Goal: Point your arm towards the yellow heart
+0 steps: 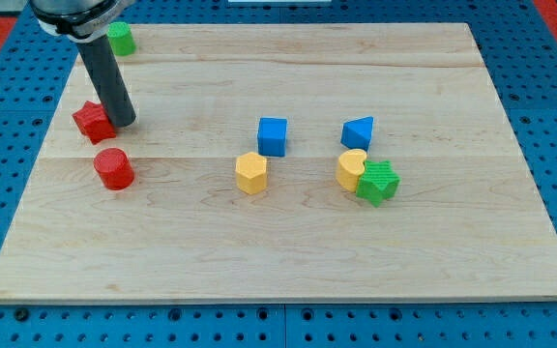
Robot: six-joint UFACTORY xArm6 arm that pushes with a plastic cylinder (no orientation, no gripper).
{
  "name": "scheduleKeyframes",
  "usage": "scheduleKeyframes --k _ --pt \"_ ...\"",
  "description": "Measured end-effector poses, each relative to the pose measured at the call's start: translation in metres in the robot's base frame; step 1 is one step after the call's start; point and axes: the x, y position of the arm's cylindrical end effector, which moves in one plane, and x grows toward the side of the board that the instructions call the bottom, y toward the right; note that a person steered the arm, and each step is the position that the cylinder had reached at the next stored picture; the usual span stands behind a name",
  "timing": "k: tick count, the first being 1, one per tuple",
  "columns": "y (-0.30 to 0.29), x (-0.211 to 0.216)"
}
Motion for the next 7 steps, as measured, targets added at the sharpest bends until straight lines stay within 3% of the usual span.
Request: scheduleKeyframes --k 7 --pt "0.086 0.004"
